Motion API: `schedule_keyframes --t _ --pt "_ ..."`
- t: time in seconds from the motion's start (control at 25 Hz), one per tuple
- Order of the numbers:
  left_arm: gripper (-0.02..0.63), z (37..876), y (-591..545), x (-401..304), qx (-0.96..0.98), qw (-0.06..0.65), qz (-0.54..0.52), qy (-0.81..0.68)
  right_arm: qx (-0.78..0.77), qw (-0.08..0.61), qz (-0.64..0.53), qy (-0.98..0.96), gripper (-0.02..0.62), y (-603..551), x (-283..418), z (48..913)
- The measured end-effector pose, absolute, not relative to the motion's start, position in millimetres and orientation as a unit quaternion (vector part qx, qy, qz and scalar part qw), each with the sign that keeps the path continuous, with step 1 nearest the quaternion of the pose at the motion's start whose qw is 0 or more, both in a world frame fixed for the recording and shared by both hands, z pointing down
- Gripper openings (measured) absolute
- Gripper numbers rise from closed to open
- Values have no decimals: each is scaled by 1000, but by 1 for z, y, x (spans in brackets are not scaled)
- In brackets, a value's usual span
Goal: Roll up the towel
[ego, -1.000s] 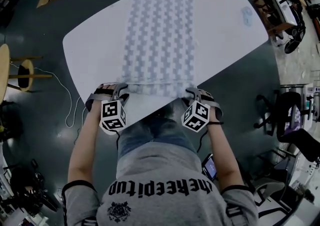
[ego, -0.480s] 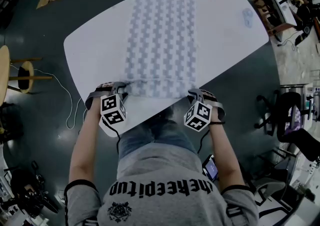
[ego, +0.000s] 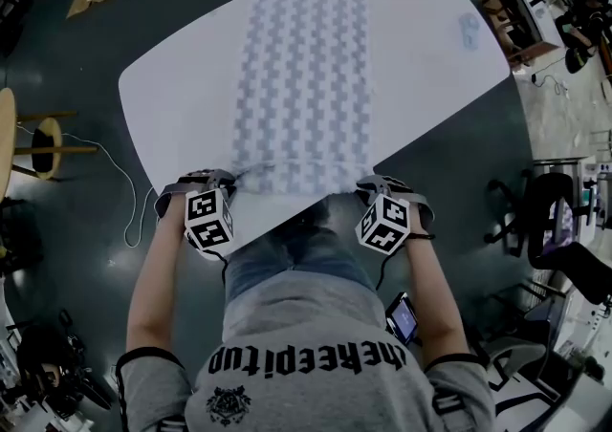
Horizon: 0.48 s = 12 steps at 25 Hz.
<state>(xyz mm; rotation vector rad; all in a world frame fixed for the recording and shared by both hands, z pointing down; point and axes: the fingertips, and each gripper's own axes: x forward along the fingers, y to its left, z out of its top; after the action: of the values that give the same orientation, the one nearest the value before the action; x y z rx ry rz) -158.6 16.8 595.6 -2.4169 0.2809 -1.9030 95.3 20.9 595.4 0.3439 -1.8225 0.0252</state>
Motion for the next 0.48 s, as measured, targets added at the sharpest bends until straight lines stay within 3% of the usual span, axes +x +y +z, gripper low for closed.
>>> schedule_keyframes --t 0.48 --pt "43 591 30 -150 -806 -96 -580 62 125 538 174 -815 28 28 106 586"
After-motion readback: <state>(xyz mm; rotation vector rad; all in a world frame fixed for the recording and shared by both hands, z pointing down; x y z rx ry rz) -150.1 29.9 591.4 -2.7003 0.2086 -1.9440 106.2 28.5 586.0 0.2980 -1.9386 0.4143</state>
